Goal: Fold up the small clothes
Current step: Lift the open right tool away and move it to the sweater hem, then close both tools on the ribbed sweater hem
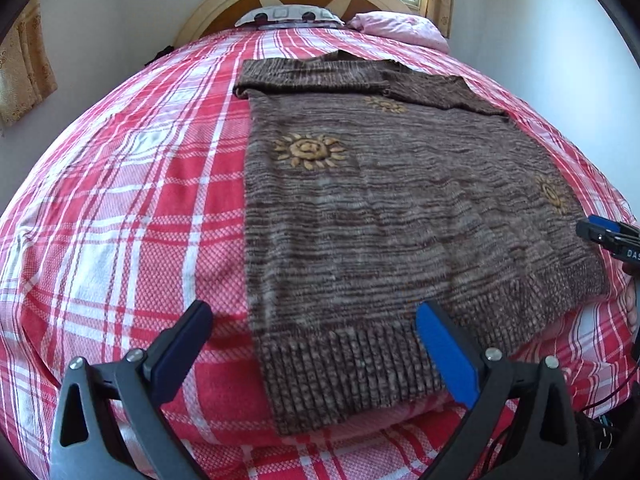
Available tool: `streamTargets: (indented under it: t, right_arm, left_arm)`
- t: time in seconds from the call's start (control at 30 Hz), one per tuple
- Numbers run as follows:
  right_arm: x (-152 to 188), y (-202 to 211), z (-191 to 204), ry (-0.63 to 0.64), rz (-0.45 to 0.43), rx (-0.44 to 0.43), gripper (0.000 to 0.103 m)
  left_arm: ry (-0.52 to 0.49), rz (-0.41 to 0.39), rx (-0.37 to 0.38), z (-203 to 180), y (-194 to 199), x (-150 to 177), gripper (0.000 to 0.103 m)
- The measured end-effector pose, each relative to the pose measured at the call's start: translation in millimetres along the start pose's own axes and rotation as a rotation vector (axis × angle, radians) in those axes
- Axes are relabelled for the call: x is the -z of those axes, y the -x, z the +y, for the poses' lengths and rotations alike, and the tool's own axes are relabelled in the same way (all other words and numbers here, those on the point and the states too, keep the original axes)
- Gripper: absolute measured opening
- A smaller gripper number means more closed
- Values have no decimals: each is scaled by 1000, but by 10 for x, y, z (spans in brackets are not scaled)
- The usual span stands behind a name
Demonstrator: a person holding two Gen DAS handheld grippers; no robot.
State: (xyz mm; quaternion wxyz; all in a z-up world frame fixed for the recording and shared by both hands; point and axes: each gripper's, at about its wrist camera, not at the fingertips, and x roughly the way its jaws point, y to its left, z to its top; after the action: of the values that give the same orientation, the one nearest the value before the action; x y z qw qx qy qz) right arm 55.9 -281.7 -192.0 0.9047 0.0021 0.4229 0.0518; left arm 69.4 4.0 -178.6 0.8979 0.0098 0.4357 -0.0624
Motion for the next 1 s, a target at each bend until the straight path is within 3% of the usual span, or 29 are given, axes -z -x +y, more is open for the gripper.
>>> streamTargets:
  t: [0.23, 0.4, 0.53, 0.73, 0.9, 1.0]
  right_arm:
    - [216, 129, -85, -18, 1, -3, 77]
    - [336, 200, -47, -13, -3, -27, 77]
    - [392, 251, -30, -54, -8, -117, 77]
    - [449, 266, -2, -61, -3, -113, 77]
    - [506, 308, 26, -68, 4, -167, 76]
    - [524, 314, 45, -62, -2, -174, 65]
  left_arm:
    - [-21, -31, -53, -7, 81, 56, 103]
    - [20, -29, -22, 33, 64, 113, 103]
    - [20, -25, -14, 35, 85, 145, 103]
    - [14, -24, -13, 33, 126, 229, 103]
    - [19, -15, 0, 37, 179, 263, 91]
    - [22, -5, 9, 62, 198, 275, 87]
